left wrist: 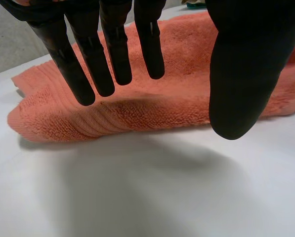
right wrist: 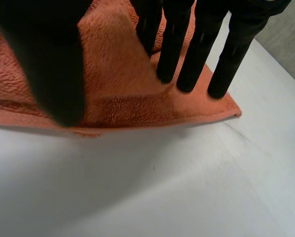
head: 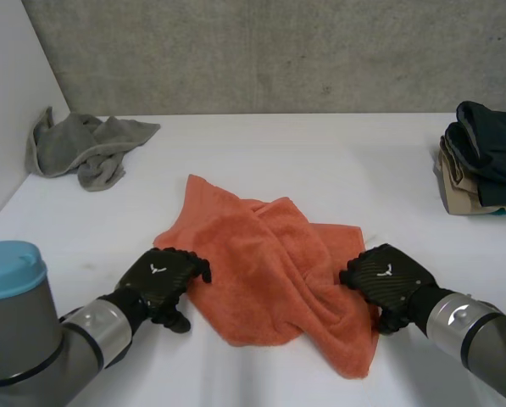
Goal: Fold the laundry.
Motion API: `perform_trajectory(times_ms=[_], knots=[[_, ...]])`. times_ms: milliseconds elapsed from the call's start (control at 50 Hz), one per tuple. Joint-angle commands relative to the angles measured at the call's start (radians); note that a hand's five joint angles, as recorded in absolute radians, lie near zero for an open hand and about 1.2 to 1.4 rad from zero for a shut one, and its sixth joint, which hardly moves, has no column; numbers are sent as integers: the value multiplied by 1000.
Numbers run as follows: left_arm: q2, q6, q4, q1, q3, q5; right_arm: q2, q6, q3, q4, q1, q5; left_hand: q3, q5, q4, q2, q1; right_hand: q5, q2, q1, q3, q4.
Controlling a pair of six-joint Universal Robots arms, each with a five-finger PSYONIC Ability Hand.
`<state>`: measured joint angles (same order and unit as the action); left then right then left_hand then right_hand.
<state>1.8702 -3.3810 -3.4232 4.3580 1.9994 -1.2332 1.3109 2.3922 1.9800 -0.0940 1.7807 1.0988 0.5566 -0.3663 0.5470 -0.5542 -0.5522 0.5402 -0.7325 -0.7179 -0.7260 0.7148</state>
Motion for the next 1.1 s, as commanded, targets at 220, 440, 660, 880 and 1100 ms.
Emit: perform_trajectory(times_ms=[220, 440, 660, 880, 1100], knots=[[139, -6, -142, -58, -79, -5, -36, 91, 5, -135, 62, 15, 138, -154, 148, -141, -143, 682, -664, -678, -670, 681], [190, -89, -139, -98, -143, -15, -19, 159, -16, -139, 54, 42, 839, -855, 849, -842, -844, 682, -664, -678, -670, 681], [-79, -86, -59, -109, -182, -15, 158, 153, -125, -47, 59, 162, 840, -855, 849, -842, -844, 682, -664, -678, -670, 681], [-508, 156, -16, -97, -295, -6, 381, 171, -521, 258, 51, 185, 840, -855, 849, -842, -844, 682, -664, -678, -670, 681], [-225, 169, -16, -77, -338, -6, 68, 174, -670, 252, 103, 187, 840, -855, 849, -842, -844, 682, -664, -678, -670, 681]])
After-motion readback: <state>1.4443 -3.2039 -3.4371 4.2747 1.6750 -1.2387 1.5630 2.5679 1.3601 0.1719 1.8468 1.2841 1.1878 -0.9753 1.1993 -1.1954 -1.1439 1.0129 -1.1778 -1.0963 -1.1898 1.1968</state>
